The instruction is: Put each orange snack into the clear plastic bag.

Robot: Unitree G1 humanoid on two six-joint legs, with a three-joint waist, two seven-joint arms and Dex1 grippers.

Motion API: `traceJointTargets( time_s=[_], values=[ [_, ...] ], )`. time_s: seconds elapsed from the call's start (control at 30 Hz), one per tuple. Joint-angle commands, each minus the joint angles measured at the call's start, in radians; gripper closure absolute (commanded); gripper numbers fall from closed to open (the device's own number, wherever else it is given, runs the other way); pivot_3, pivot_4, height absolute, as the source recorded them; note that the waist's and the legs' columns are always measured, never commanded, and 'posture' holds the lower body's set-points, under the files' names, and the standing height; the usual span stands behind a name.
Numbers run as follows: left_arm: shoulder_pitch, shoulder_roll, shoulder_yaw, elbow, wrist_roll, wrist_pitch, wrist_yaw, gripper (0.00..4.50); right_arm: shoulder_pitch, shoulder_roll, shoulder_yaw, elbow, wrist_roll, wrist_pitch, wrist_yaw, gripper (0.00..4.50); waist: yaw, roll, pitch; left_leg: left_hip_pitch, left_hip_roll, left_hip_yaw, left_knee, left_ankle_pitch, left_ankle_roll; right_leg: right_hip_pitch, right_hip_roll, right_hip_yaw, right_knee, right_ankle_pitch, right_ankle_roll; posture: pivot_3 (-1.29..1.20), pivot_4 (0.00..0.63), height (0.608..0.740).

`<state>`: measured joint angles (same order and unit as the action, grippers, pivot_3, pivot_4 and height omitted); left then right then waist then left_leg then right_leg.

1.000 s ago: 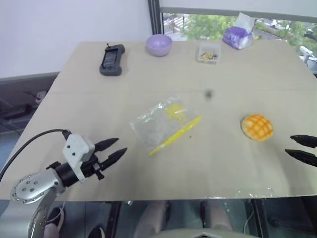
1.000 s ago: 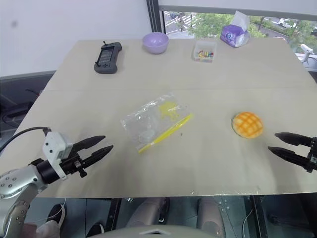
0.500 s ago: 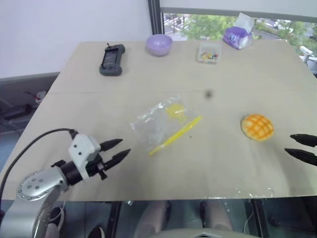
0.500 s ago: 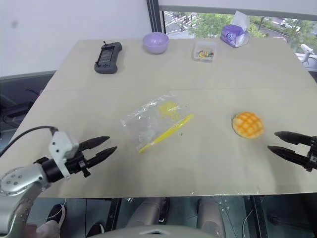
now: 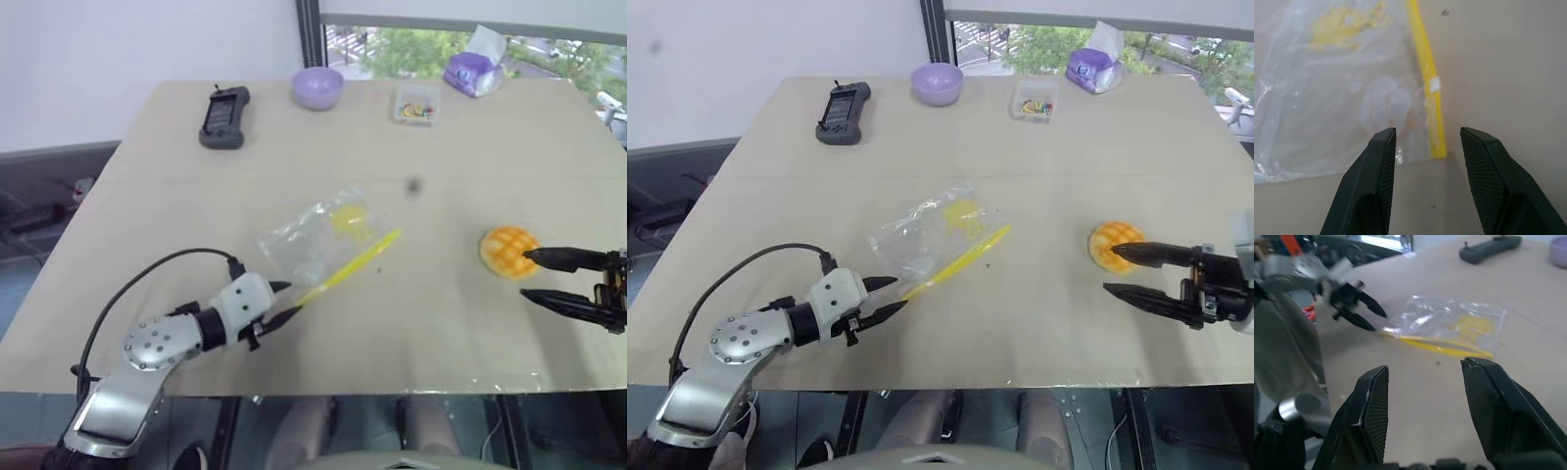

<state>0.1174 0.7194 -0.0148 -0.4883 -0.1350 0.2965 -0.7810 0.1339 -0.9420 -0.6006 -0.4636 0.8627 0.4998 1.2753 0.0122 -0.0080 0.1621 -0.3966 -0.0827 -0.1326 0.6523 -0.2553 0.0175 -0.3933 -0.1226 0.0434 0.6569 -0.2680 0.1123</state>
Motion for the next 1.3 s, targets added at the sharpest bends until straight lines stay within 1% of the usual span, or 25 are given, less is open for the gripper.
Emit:
traceJointTargets(
  time_s=[0.03,0.13,0.17,0.23,0.33,0.4,0.5,0.67,0.8,0.87,0.93,1.0,1.07,1.1,1.2,1.23,1.3],
  values=[
    [-0.02,-0.023,-0.059,0.018,0.104,-0.043,0.071,2.3,-0.007,-0.008,-0.014,-0.039,0.024,0.007,-0.019,1.94,0.002,0.0,0.0,0.0,0.0,0.0,0.0,0.0,0.0,0.0,0.0,0.0,0.0,0.0,0.0,0.0,0.15,0.74],
    [-0.022,-0.026,-0.059,0.054,0.149,-0.096,0.103,2.3,0.012,-0.008,-0.021,-0.035,0.009,0.001,-0.015,1.94,0.002,0.0,0.0,0.0,0.0,0.0,0.0,0.0,0.0,0.0,0.0,0.0,0.0,0.0,0.0,0.0,0.15,0.74],
    [-0.022,-0.013,-0.046,0.075,0.163,-0.12,0.108,2.3,0.017,-0.007,-0.022,-0.032,0.005,-0.002,-0.013,1.94,0.002,0.0,0.0,0.0,0.0,0.0,0.0,0.0,0.0,0.0,0.0,0.0,0.0,0.0,0.0,0.0,0.15,0.74],
    [-0.015,0.019,-0.023,0.117,0.202,-0.199,0.119,2.3,0.023,-0.007,-0.024,-0.027,0.001,-0.008,-0.01,1.94,0.001,0.0,0.0,0.0,0.0,0.0,0.0,0.0,0.0,0.0,0.0,0.0,0.0,0.0,0.0,0.0,0.15,0.74],
    [-0.023,0.053,0.021,0.198,0.29,-0.38,0.203,2.3,0.027,-0.003,-0.022,-0.018,-0.008,-0.016,-0.014,1.94,0.0,0.0,0.0,0.001,0.0,0.0,0.0,0.0,0.0,0.0,0.0,0.0,0.0,0.0,0.0,0.0,0.15,0.74],
    [-0.009,0.09,0.042,0.227,0.327,-0.438,0.215,2.3,0.032,0.001,-0.018,-0.013,-0.015,-0.023,-0.011,1.94,0.001,0.0,0.0,0.001,0.0,0.0,0.0,0.0,0.0,0.0,0.0,0.0,0.0,0.0,0.0,0.0,0.15,0.74],
    [0.03,0.121,0.091,0.235,0.337,-0.504,0.221,2.3,0.032,0.0,-0.019,-0.007,-0.02,-0.026,-0.006,1.94,0.001,0.0,0.0,0.0,0.0,0.0,-0.001,0.0,0.0,0.0,0.0,0.0,-0.001,0.0,0.0,0.0,0.15,0.74],
    [0.043,0.109,0.144,0.239,0.312,-0.529,0.236,2.3,0.029,0.006,-0.008,-0.002,-0.032,-0.034,-0.009,1.94,0.003,0.0,0.0,-0.001,0.0,0.0,-0.001,0.0,0.0,-0.001,-0.001,0.0,-0.001,0.0,0.0,0.0,0.15,0.74],
    [-0.013,0.149,0.115,0.389,0.474,-0.667,0.338,2.3,0.016,0.011,0.011,0.006,-0.048,-0.045,-0.021,1.94,0.002,0.0,0.0,0.0,0.0,0.0,-0.001,0.0,0.0,-0.001,0.0,-0.001,0.0,0.0,0.0,0.0,0.15,0.74],
    [-0.054,0.114,0.096,0.443,0.46,-0.641,0.346,2.3,0.014,0.011,0.016,0.01,-0.054,-0.05,-0.023,1.94,0.002,0.0,0.0,0.0,0.0,0.0,-0.001,0.0,0.0,0.0,0.0,-0.001,0.0,0.0,0.0,0.0,0.15,0.74],
    [-0.089,0.062,0.08,0.465,0.387,-0.592,0.313,2.3,0.013,0.012,0.017,0.009,-0.056,-0.051,-0.024,1.94,0.001,0.0,0.0,0.0,-0.001,0.0,-0.001,0.0,0.0,0.0,0.0,0.0,0.0,0.0,0.0,0.0,0.15,0.74],
    [-0.113,-0.015,0.082,0.442,0.267,-0.47,0.268,2.3,0.014,0.014,0.014,0.006,-0.057,-0.051,-0.029,1.94,0.001,0.0,0.0,0.0,-0.001,0.0,0.0,0.0,0.0,-0.001,-0.001,-0.001,0.0,0.0,0.0,0.0,0.15,0.74],
    [-0.136,-0.091,0.094,0.39,0.143,-0.253,0.225,2.3,0.019,0.015,0.009,0.002,-0.058,-0.052,-0.03,1.94,0.002,0.0,0.0,0.0,-0.001,0.0,0.0,0.0,0.0,-0.001,-0.001,-0.001,0.0,0.0,0.0,0.0,0.15,0.74],
    [-0.139,-0.11,0.096,0.369,0.118,-0.18,0.215,2.3,0.021,0.015,0.006,0.0,-0.058,-0.052,-0.031,1.94,0.002,-0.001,0.0,0.0,-0.001,-0.001,0.0,0.0,0.0,-0.001,-0.001,-0.001,0.001,0.0,0.0,0.0,0.15,0.74],
    [-0.141,-0.092,0.052,0.362,0.149,-0.209,0.173,2.3,0.03,0.016,-0.007,-0.009,-0.052,-0.048,-0.039,1.94,0.001,0.0,-0.001,0.0,-0.001,-0.001,0.001,0.0,0.0,-0.001,0.0,-0.001,0.002,0.0,0.0,0.0,0.15,0.74],
    [-0.15,-0.095,0.049,0.362,0.129,-0.148,0.158,2.3,0.034,0.016,-0.01,-0.011,-0.052,-0.048,-0.041,1.94,0.001,0.0,-0.001,0.001,-0.001,-0.001,0.001,0.0,0.0,0.0,0.0,-0.001,0.003,0.0,0.0,0.0,0.15,0.74],
    [-0.171,-0.125,0.073,0.329,0.027,0.042,0.137,2.3,0.042,0.015,-0.014,-0.014,-0.054,-0.051,-0.042,1.94,0.001,0.001,-0.001,0.001,-0.001,-0.001,0.001,0.0,0.0,0.0,0.0,-0.001,0.003,0.0,0.0,0.0,0.15,0.74]
  ],
)
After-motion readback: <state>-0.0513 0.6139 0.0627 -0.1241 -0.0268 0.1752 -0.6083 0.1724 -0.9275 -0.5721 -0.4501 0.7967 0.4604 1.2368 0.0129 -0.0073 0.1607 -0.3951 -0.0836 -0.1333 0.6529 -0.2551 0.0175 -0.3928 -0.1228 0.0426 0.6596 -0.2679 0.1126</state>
